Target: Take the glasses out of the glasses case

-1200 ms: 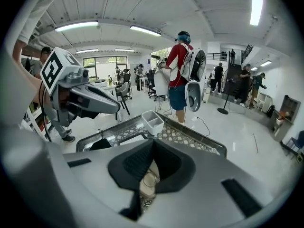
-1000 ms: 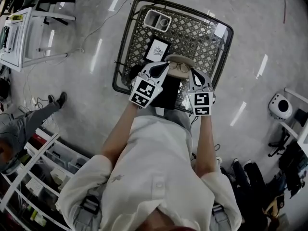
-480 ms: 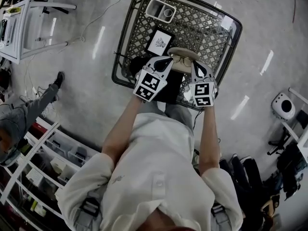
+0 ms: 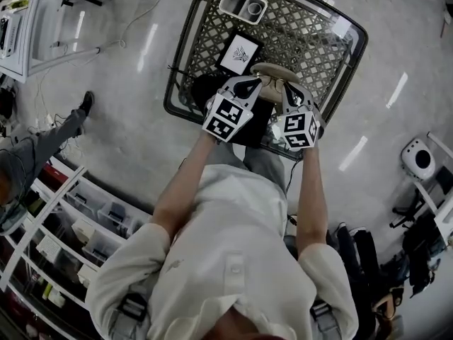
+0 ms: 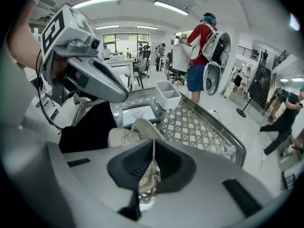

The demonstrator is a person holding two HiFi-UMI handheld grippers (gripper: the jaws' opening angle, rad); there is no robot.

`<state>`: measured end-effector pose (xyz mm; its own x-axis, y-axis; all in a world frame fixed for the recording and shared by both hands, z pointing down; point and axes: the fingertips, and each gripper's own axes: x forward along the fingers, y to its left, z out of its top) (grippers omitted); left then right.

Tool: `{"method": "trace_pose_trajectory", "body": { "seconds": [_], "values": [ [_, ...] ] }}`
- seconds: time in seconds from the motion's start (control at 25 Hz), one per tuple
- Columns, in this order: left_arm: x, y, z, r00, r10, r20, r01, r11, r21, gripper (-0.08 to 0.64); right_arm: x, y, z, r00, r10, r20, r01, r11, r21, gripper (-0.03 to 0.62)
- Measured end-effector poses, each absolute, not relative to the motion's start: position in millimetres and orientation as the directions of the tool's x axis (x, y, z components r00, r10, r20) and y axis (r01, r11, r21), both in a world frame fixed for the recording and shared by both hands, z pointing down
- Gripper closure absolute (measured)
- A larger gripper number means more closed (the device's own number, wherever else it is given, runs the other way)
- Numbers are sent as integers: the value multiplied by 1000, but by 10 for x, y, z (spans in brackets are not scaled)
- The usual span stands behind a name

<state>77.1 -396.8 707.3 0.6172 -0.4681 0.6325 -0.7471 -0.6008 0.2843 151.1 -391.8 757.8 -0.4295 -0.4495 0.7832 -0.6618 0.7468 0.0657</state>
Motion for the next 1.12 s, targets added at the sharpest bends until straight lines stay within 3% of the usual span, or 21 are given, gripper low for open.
{"method": "trace_pose_trajectory", "body": {
  "seconds": [1.12],
  "values": [
    [670,-3880,7374,595,-464,657,-780,-530,332,546,1249,-3923,8299,-396,-318,862,-517,853,77,512]
  ]
}}
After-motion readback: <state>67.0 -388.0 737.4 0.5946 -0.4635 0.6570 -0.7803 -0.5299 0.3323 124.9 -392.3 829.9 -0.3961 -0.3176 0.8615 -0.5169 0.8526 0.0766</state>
